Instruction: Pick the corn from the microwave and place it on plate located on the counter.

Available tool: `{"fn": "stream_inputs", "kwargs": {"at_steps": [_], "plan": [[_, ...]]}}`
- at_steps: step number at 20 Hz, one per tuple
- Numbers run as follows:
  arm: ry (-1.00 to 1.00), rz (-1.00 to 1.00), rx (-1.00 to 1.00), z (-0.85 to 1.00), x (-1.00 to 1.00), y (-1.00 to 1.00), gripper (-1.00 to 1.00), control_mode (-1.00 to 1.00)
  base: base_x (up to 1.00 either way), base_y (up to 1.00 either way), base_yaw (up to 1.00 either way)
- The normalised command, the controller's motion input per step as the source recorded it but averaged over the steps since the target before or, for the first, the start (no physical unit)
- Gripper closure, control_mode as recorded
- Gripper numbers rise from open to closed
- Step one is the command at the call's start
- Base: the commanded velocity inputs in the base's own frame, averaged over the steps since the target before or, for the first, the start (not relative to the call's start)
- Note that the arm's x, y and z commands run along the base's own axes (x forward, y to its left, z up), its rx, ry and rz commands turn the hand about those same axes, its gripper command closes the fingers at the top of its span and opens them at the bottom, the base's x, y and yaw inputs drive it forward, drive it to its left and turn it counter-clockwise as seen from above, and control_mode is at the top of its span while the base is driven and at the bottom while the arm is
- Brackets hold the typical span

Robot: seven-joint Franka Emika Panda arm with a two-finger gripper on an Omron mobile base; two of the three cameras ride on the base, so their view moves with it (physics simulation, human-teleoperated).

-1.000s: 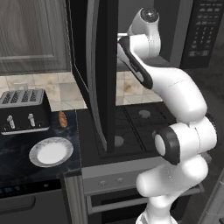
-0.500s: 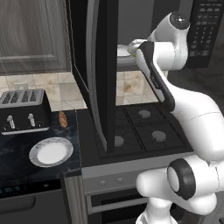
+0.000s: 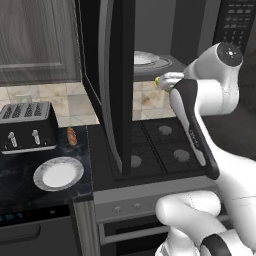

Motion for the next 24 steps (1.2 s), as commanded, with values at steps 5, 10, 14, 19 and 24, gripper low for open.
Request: {"fn": "stream_inputs", "kwargs": {"at_steps": [5,10,14,19,24], "plan": [[0.0,0.0,0.0,-0.48,-0.67,-0.02,1.0,-1.0,0.0,0.0,0.0],[0.08,0.17,0.0,-0.89,0.0,0.02,1.0,-1.0,0.0,0.0,0.0],[0.22,0.44,0.0,-0.9,0.42,0.25,1.0,-1.0,0.0,0.0,0.0],[0.18,0.41,0.0,-0.37,0.29,0.55,1.0,-1.0,0.0,0.0,0.0],[0.13,0.25,-0.07,-0.42,0.28,0.76,1.0,-1.0,0.0,0.0,0.0]]}}
